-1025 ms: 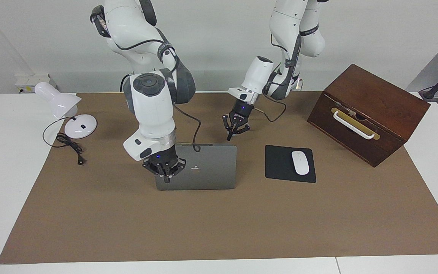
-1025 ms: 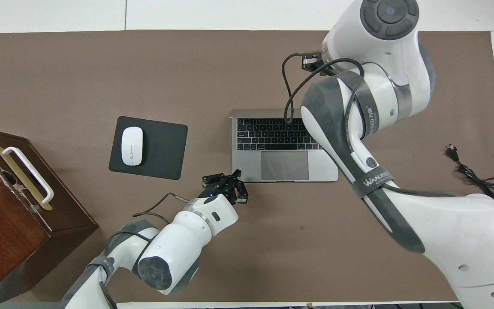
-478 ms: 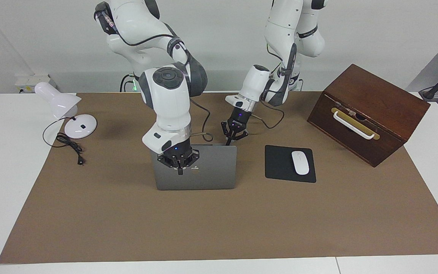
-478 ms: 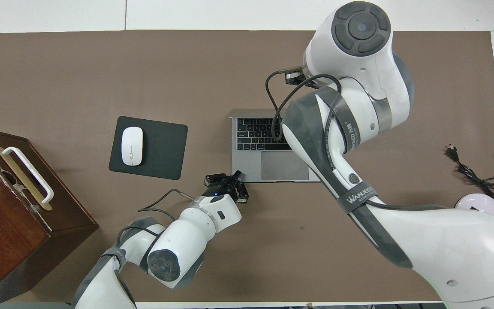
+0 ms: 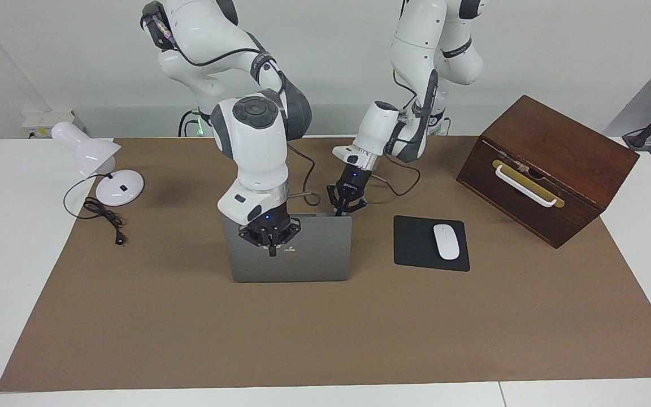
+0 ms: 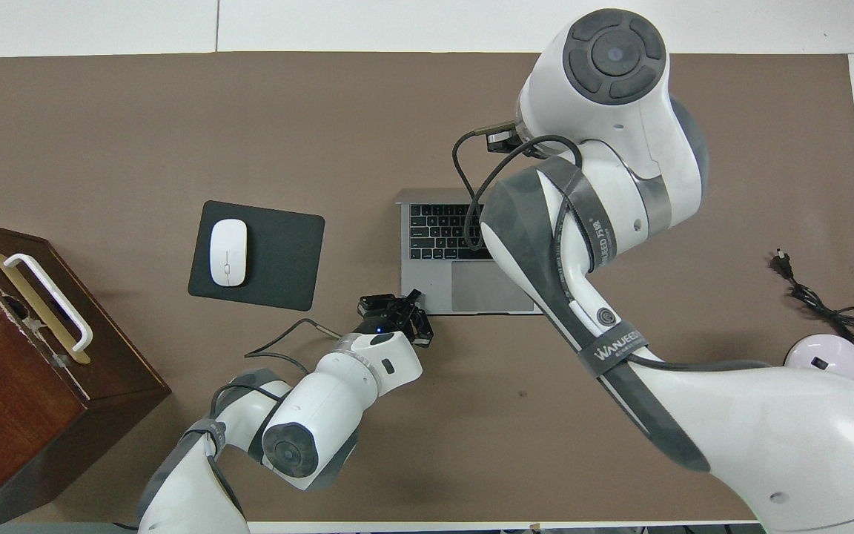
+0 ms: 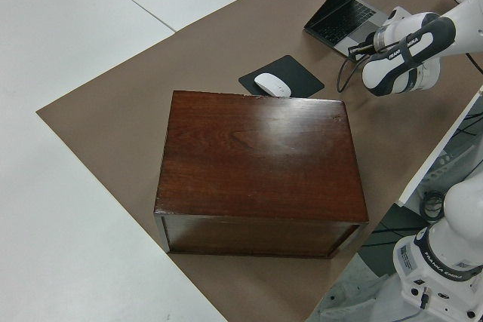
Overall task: Close laptop with both arms
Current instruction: 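Place the left gripper at the laptop base while the right gripper reaches the lid, then push the laptop lid down with the right gripper toward the keyboard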
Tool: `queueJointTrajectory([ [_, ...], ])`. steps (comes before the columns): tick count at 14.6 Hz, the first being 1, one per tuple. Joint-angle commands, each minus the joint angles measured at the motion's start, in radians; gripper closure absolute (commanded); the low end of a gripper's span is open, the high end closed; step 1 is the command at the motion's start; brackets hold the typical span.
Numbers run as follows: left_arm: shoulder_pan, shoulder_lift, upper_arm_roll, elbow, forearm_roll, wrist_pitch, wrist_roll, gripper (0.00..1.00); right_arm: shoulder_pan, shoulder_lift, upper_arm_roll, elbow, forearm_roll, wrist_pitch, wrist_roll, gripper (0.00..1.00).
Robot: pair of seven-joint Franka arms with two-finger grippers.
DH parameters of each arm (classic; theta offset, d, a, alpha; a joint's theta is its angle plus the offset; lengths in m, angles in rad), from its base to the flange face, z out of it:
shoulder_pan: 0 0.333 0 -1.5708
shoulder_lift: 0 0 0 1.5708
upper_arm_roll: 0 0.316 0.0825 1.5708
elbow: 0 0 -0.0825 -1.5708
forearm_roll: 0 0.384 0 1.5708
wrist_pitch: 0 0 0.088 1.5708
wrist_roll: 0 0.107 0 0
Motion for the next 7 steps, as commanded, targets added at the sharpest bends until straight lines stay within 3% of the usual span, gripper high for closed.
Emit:
queueJointTrajectory([
  [1, 0.002, 0.035, 0.012, 0.014, 0.001, 0.018, 0.056, 1.0, -0.006, -0.029, 0.009, -0.038, -0.021, 0.002, -0.005, 1.0],
  [7, 0.03, 0.055, 0.012, 0.008, 0.004, 0.017, 0.127, 1.0, -0.006, -0.031, 0.009, -0.047, -0.01, 0.01, -0.005, 1.0],
])
